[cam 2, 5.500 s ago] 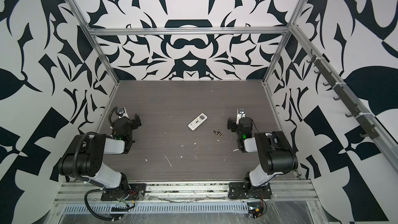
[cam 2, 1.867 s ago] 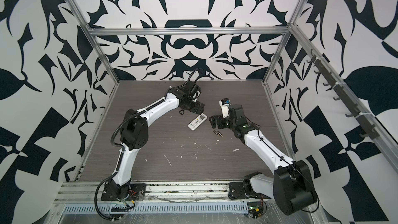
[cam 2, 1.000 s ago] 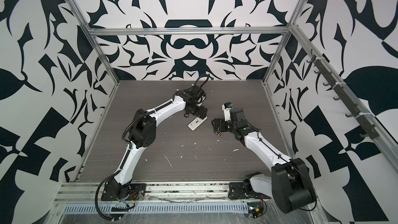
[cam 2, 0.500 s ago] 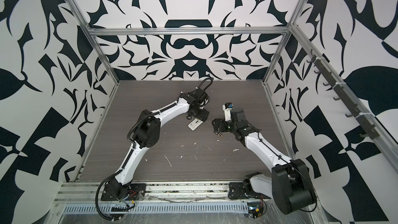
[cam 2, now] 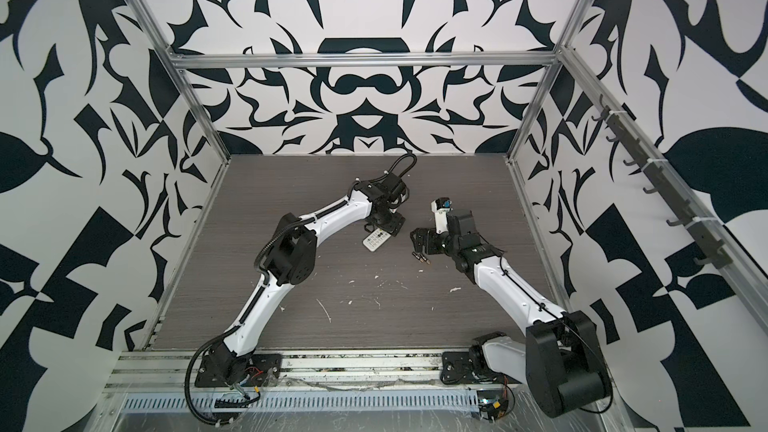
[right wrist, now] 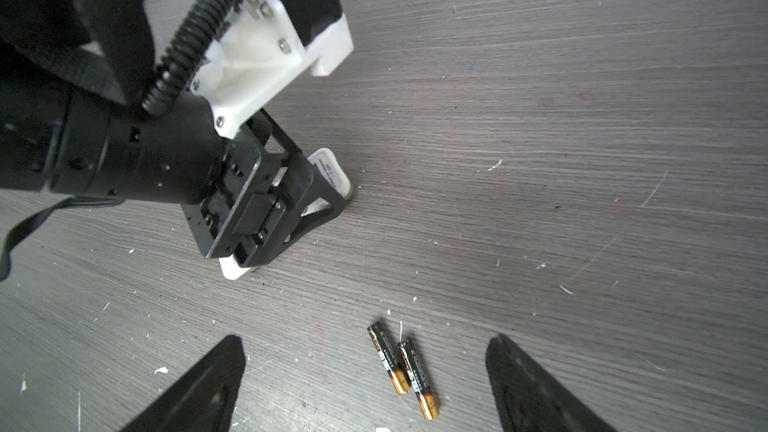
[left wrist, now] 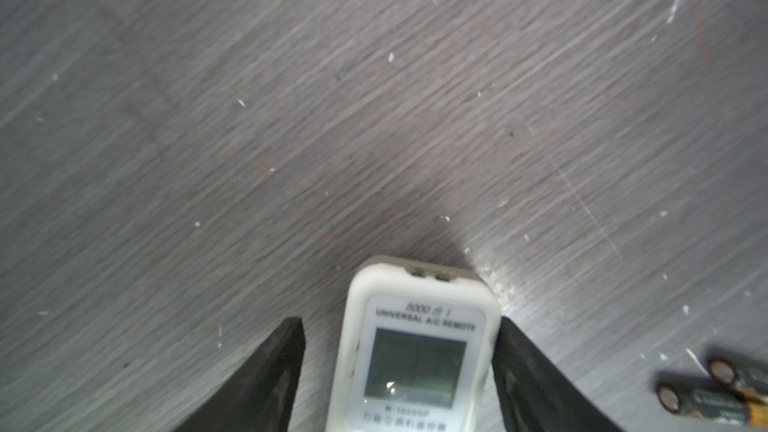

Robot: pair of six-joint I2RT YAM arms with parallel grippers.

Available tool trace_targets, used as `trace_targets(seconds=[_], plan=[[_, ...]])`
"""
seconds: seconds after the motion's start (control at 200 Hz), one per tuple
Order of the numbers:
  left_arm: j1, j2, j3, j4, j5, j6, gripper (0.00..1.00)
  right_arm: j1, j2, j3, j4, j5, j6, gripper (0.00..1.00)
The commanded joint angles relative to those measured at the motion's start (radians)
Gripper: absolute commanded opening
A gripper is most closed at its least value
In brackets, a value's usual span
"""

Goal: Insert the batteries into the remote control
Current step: 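Lift the white remote off the table with the left gripper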

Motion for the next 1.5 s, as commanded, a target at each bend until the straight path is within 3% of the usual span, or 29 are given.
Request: trace_targets(seconds=[0.0, 0.63, 0.84, 1.495], plan=[[-0.003, 0.023, 0.026, -0.057, -0.019, 0.011, 0.73, -0.004, -0.019, -0.004, 0.014, -0.005, -0.003, 0.95], [-0.009, 0.036, 0.028, -0.051, -0.052, 0.021, 0.64, -0.013, -0.054, -0.024, 0.018, -0.001, 0.014, 0.94], [-0.009, 0.029, 0.020, -0.045, -0.056, 0.020, 0.56, -0.015, -0.053, -0.021, 0.017, -0.003, 0.015, 0.94], [0.006, -0.107, -0.119, 0.072, -0.025, -0.019, 0.41, -0.015, -0.077, 0.000, 0.036, -0.081, 0.059, 0.92]])
